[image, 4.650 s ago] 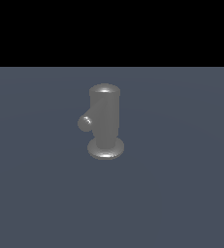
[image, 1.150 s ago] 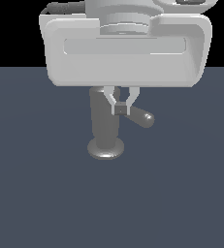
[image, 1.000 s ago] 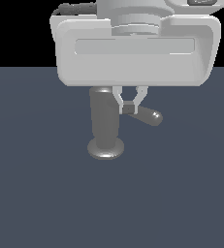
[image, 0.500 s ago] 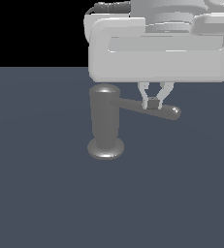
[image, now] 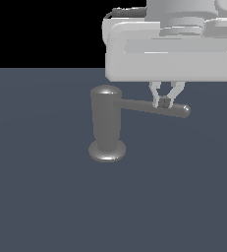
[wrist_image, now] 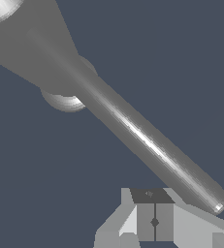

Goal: Turn on the faucet by rotating a designated handle.

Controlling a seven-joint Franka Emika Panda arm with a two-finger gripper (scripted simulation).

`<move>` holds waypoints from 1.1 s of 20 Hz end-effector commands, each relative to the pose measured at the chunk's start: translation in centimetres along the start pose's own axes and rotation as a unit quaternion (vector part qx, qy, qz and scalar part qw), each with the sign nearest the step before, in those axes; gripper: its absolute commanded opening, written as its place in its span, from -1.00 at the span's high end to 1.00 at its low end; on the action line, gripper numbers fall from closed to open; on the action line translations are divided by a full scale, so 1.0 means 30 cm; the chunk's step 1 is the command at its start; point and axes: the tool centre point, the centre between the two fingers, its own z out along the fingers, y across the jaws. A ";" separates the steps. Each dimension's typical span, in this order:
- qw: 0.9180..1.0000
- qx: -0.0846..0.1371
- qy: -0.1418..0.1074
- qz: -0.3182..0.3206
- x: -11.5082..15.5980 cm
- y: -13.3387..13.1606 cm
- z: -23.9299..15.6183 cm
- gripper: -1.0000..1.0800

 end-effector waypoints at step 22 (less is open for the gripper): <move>1.000 0.001 -0.013 0.003 0.204 0.176 0.047 1.00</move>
